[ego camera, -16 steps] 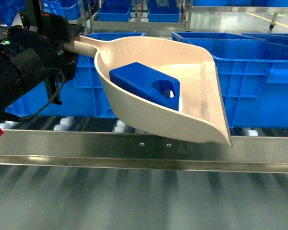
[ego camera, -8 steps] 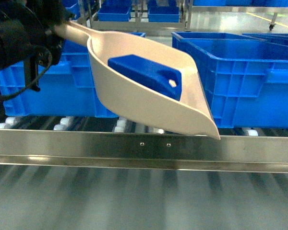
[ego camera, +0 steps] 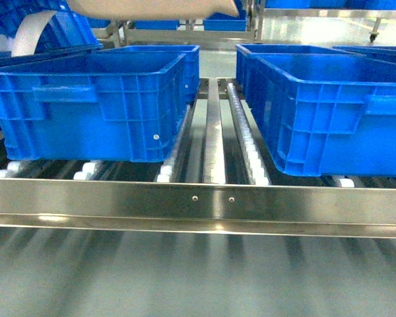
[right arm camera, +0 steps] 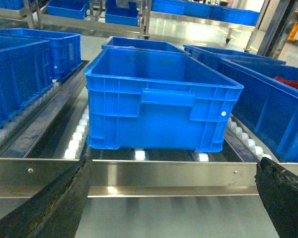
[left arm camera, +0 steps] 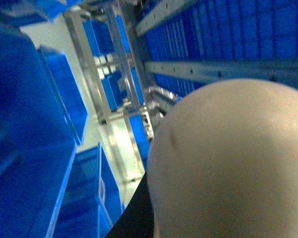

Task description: Place part in tray to right shelf

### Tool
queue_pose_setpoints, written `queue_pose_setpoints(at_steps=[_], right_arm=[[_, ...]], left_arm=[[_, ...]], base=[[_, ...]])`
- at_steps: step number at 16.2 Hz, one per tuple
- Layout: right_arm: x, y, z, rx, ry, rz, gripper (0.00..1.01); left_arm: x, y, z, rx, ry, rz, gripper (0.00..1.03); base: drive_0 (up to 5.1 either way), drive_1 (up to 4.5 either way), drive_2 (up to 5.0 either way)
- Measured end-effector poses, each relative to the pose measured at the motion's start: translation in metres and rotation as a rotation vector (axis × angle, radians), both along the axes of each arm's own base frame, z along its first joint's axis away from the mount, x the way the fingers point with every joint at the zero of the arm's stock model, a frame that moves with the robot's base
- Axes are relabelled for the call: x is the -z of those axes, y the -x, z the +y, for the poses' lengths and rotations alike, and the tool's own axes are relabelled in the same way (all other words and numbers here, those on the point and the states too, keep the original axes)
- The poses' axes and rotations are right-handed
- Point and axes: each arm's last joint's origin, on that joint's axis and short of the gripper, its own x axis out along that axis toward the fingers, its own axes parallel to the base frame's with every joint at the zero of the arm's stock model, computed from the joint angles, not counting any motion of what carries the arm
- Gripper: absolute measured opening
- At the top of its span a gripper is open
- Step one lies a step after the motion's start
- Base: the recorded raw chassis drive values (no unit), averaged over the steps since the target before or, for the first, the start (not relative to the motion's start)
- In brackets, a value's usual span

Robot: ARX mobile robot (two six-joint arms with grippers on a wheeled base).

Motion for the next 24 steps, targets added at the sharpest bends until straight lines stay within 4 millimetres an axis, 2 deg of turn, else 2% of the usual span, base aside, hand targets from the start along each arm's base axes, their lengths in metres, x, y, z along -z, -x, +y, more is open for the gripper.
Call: queue_pose_setpoints(at_steps=[3,5,8,10,17,19,22,23,24], right_arm=[[0.000,0.000,0.000,0.000,0.000,0.000,0.98],[0.000,0.000,0.000,0.000,0.000,0.000,0.98],[0.000,0.000,0.000,0.000,0.000,0.000,0.98],[0.000,0.000,0.000,0.000,0.000,0.000,0.98],[0.000,0.000,0.000,0.000,0.000,0.000,0.98],[0.000,0.000,0.000,0.000,0.000,0.000,0.98],[0.000,0.000,0.000,0.000,0.000,0.000,0.98],[0.000,0.000,0.000,0.000,0.000,0.000,0.98],[0.000,0.000,0.000,0.000,0.000,0.000,0.98]], left_arm=[[-0.023,-0.022,0.020,-0.153,-0.047,-0.005,0.13],[-0.035,-0.048,0.034,-0.247,-0.129,-0.003,0.13],[-0.032,-0.082,0.053,-0.392,-0.245,0.108,0.13],[-0.026,-0.096,0.064,-0.447,-0.330,0.176,0.13],[-0.027,-0.097,0.070,-0.482,-0.392,0.205,0.13],[-0.030,-0.096,0.070,-0.542,-0.433,0.214,0.13],[-0.031,-0.096,0.071,-0.509,-0.434,0.200,0.13],[-0.029,-0.092,0.071,-0.475,-0.408,0.171,0.13],[-0.024,-0.078,0.070,-0.437,-0.365,0.162,0.13]], base=[[0.0,0.00,0.0],[0.0,0.00,0.0],[0.0,0.00,0.0],[0.0,0.00,0.0],[0.0,0.00,0.0],[0.0,0.00,0.0],[0.0,0.00,0.0],[0.0,0.00,0.0],[0.0,0.00,0.0]])
